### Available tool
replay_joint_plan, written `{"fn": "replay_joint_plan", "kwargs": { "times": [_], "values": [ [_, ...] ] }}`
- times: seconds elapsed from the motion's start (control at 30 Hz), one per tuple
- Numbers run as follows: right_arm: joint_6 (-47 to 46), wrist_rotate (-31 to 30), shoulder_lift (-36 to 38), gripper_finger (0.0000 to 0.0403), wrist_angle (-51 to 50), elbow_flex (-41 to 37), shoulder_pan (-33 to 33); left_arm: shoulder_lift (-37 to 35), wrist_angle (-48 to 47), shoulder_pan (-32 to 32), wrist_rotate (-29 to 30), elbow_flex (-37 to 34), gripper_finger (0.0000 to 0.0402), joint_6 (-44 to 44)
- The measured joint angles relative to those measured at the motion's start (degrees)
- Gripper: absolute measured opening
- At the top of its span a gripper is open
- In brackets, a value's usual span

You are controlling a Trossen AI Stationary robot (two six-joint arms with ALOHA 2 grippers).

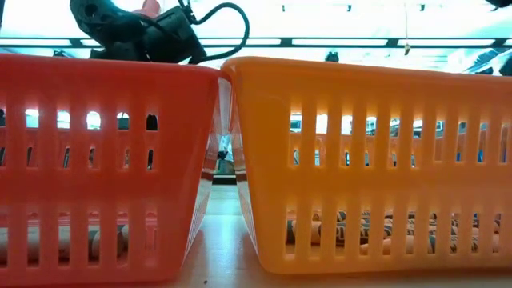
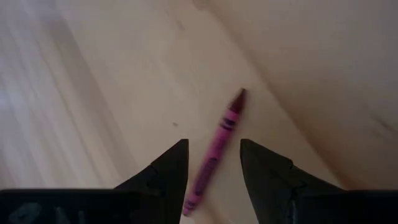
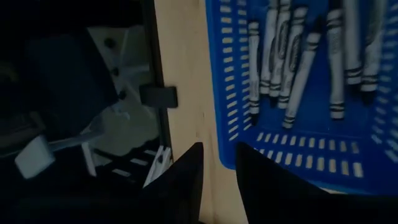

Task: Sort crayons
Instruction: Put the violet crayon into the black bin

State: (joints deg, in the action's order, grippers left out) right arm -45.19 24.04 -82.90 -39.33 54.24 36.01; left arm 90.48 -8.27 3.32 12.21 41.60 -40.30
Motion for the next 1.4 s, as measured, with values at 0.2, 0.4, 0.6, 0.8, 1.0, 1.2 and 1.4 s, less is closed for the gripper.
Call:
{"fn": "replay_joint_plan", "kwargs": {
  "times": [0.2, 0.4, 0.6, 0.8, 1.0, 1.2, 1.4],
  "values": [
    [2.09, -5.16, 3.37, 0.0097, -0.89, 0.00, -1.13, 1.00, 2.12, -4.38, -6.43, 0.04, 0.0156, -1.40],
    [4.90, -6.40, 3.90, 0.0097, -1.36, 0.00, -2.00, 1.09, 2.01, -7.76, -14.11, 0.02, 0.0155, -1.39],
    [5.60, -7.51, 3.72, 0.0096, -1.38, 0.00, -2.80, 1.94, 1.29, -10.68, -20.03, 0.04, 0.0155, -1.39],
    [5.90, -8.12, 3.72, 0.0096, -1.42, 0.00, -3.48, 5.12, 1.38, -11.97, -23.87, 0.24, 0.0155, -1.26],
    [4.38, -8.14, 3.72, 0.0096, -1.42, 0.00, -3.55, 5.55, 0.04, -11.88, -23.88, 0.31, 0.0120, -0.82],
    [4.24, -8.77, 3.72, 0.0096, -1.42, 0.00, -3.55, 5.57, -1.11, -11.54, -23.66, 0.31, 0.0047, -0.78],
    [3.36, -10.07, 3.72, 0.0096, -1.42, 0.01, -3.59, 5.57, -1.12, -11.07, -22.97, 0.26, 0.0017, 2.09]
  ]
}}
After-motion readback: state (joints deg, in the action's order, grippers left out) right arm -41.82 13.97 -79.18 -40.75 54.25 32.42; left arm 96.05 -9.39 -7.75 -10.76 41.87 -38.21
